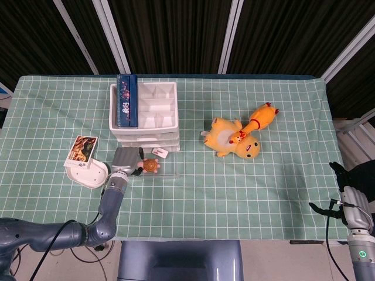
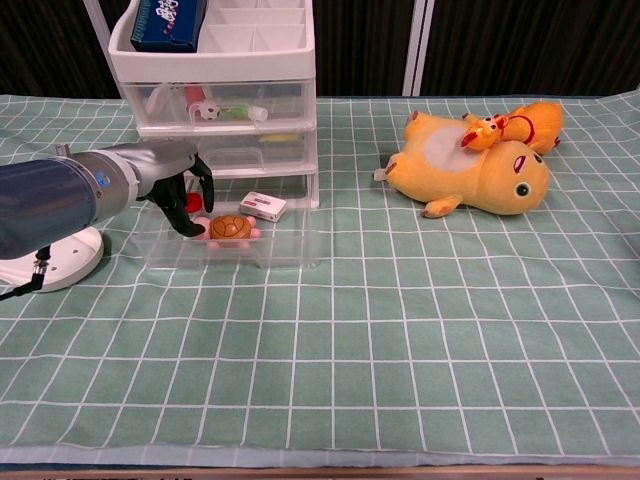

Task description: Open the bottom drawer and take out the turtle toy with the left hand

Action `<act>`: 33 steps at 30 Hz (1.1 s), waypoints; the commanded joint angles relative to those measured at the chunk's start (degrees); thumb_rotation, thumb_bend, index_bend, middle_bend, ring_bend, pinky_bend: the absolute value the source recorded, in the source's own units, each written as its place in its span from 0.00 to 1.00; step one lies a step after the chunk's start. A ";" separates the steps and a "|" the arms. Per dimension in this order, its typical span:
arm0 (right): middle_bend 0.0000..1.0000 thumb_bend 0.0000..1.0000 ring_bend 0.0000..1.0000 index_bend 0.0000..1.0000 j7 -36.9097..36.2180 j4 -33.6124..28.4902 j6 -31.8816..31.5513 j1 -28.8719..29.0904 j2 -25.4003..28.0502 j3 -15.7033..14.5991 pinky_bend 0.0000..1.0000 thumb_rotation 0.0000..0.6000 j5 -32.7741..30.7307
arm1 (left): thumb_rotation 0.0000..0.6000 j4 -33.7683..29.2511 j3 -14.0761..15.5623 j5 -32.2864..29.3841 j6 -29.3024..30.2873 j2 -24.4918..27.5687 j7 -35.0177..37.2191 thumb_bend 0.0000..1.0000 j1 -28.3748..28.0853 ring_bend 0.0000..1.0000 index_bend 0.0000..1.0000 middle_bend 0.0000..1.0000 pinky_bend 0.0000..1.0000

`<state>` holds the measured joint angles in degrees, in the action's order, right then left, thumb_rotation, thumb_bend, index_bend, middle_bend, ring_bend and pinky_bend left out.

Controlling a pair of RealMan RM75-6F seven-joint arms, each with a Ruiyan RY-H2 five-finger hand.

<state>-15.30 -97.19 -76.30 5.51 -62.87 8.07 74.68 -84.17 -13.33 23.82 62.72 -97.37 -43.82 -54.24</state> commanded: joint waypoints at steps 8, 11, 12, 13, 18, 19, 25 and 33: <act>0.00 0.13 0.00 0.00 -0.04 -0.02 -0.06 -0.05 0.01 0.00 0.18 1.00 -0.01 | 1.00 1.51 0.39 -1.70 0.20 -0.90 -2.57 0.29 -0.55 1.00 0.45 1.00 1.00; 0.00 0.13 0.00 0.00 -0.04 -0.05 -0.01 -0.03 0.02 0.02 0.18 1.00 -0.05 | 1.00 1.65 0.31 -2.18 -0.09 -1.00 -2.97 0.30 -0.67 1.00 0.46 1.00 1.00; 0.00 0.13 0.00 0.00 -0.04 -0.06 0.01 -0.03 0.02 0.02 0.18 1.00 -0.09 | 1.00 1.68 0.30 -2.34 -0.18 -1.07 -3.08 0.31 -0.70 1.00 0.46 1.00 1.00; 0.00 0.13 0.00 0.00 -0.05 -0.07 0.03 -0.03 0.03 0.02 0.18 1.00 -0.12 | 1.00 1.70 0.28 -2.54 -0.28 -1.13 -3.19 0.32 -0.72 1.00 0.47 1.00 1.00; 0.00 0.13 0.00 0.00 -0.12 -0.10 0.07 -0.04 0.06 0.02 0.18 1.00 -0.16 | 1.00 1.89 0.22 -3.15 -0.61 -1.39 -3.38 0.43 -0.67 1.00 0.51 1.00 1.00; 0.00 0.13 0.00 0.00 -0.14 -0.10 0.08 -0.04 0.07 0.02 0.18 1.00 -0.15 | 1.00 1.83 0.19 -3.03 -0.56 -1.39 -3.29 0.44 -0.62 1.00 0.52 1.00 1.00; 0.00 0.13 0.00 0.00 -0.23 -0.08 0.04 -0.07 0.07 0.00 0.18 1.00 -0.07 | 1.00 -0.55 -0.13 -0.34 1.06 -0.47 -1.60 0.47 0.27 1.00 0.53 1.00 1.00; 0.00 0.13 0.00 0.00 -0.13 -0.08 -0.06 -0.10 0.06 -0.04 0.18 1.00 0.06 | 1.00 -7.91 -0.65 5.90 6.01 2.94 1.10 0.48 2.30 1.00 0.53 1.00 1.00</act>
<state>-15.43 -97.26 -76.37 5.41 -62.81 8.03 74.74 -90.10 -13.80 28.04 67.30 -95.62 -43.70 -52.75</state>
